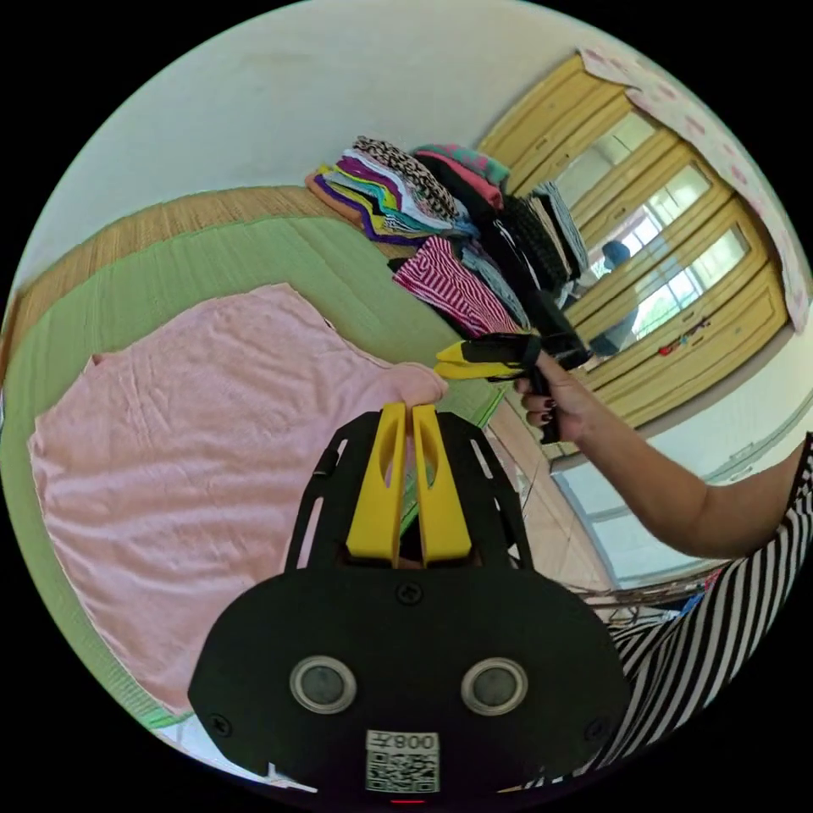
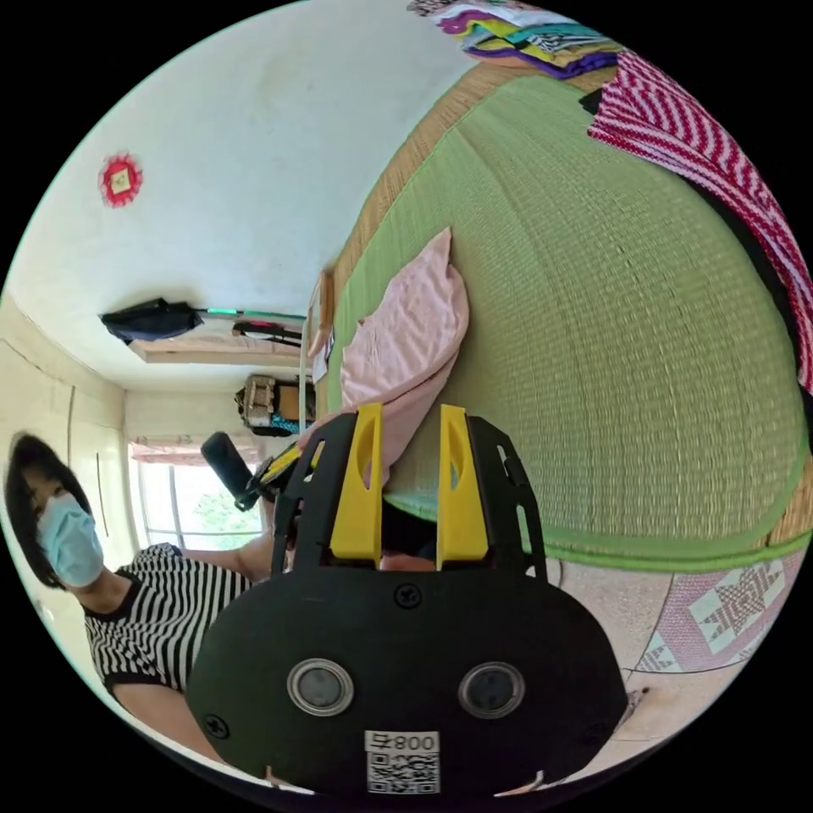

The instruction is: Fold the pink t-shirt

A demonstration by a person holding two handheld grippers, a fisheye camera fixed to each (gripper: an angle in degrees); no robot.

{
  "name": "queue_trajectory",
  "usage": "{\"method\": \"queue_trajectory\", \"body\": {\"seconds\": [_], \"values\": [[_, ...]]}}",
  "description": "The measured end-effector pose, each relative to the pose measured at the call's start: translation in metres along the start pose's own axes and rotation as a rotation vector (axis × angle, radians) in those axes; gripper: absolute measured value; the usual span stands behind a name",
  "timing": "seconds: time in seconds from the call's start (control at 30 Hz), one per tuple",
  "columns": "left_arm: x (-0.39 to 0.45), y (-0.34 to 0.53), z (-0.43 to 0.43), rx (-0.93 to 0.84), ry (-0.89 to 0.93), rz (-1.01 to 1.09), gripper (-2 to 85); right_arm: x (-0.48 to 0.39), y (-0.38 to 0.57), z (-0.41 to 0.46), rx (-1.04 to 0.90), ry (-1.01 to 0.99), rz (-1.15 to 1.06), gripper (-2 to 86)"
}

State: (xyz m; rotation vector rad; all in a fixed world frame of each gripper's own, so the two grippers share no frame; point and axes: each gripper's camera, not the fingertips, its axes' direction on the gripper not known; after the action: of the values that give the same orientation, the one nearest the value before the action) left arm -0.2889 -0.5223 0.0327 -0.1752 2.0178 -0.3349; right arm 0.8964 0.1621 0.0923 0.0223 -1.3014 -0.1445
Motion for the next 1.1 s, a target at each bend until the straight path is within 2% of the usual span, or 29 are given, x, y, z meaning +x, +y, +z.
{"method": "queue_trajectory", "body": {"seconds": [0.17,0.37,0.47,0.77,1.1], "values": [[-0.019,0.012,-0.012,0.072,0.047,-0.09,1.0,0.011,-0.069,0.044,-0.033,-0.009,0.061,12.2],[-0.024,0.025,-0.011,0.073,0.08,-0.092,1.0,0.017,-0.122,0.082,-0.023,-0.06,0.13,12.5],[-0.025,0.033,-0.009,0.064,0.108,-0.089,1.0,0.017,-0.142,0.102,-0.046,-0.025,0.152,11.0],[-0.032,0.057,-0.013,0.015,0.157,-0.083,0.9,0.003,-0.182,0.161,-0.079,-0.002,0.155,4.2],[-0.049,0.086,-0.053,0.011,0.221,-0.07,0.9,-0.034,-0.195,0.212,-0.03,-0.003,0.114,2.2]]}}
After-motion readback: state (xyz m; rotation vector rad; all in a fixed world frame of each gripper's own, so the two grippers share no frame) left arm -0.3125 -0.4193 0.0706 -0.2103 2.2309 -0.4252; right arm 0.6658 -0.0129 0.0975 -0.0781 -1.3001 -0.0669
